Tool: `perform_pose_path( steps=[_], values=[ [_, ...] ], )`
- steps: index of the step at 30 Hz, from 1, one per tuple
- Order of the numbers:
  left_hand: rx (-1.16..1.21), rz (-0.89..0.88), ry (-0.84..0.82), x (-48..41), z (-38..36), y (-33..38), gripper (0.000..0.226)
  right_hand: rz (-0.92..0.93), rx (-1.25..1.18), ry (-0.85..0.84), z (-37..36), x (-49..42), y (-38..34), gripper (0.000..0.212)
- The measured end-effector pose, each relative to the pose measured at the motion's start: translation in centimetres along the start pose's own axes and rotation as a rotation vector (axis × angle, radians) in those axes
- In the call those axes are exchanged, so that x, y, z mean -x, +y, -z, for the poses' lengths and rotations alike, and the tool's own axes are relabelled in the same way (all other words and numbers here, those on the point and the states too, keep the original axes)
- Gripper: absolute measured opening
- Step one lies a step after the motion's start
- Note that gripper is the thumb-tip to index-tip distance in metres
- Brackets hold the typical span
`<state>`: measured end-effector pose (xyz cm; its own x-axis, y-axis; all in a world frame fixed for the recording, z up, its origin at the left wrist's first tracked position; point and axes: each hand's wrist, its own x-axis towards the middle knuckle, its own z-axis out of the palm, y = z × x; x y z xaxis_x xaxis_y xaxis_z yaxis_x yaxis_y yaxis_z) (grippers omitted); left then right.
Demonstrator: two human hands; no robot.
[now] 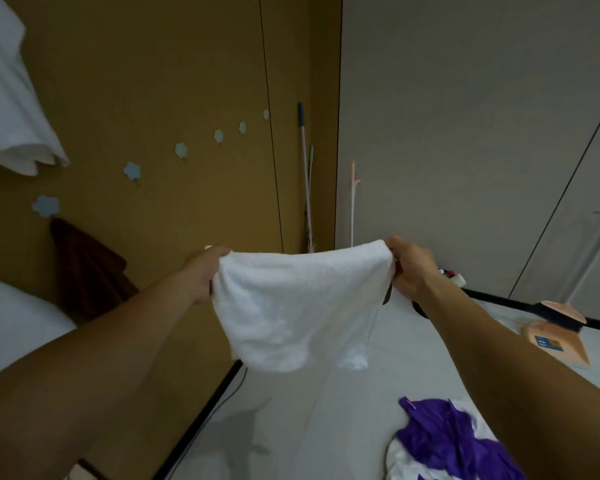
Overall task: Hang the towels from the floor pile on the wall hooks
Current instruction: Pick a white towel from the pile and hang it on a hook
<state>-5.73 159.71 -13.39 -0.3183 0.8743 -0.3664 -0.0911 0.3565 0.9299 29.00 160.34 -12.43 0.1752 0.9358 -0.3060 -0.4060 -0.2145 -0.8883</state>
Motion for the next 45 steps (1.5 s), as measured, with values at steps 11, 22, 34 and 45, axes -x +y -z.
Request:
perform_pose_path(
  steps=[11,22,34,45],
  values=[
    [-0.109,-0.068,0.142,-1.0,4.3,1.4,0.032,-0.115,0.122,-0.182,-1.4,0.0,-1.0,0.028],
    [-0.072,-0.118,0.216,-2.1,4.5,1.2,0.023,0.05,0.13,-0.022,-0.3,-0.8,0.0,0.026],
    [0.022,-0.098,0.246,-1.2,3.7,1.9,0.038,0.13,0.354,-0.029,-1.3,-1.9,-0.5,0.02],
    [0.055,-0.252,0.349,-0.6,4.0,1.7,0.023,0.25,0.721,-0.08,-2.2,-3.8,-0.7,0.039]
  ],
)
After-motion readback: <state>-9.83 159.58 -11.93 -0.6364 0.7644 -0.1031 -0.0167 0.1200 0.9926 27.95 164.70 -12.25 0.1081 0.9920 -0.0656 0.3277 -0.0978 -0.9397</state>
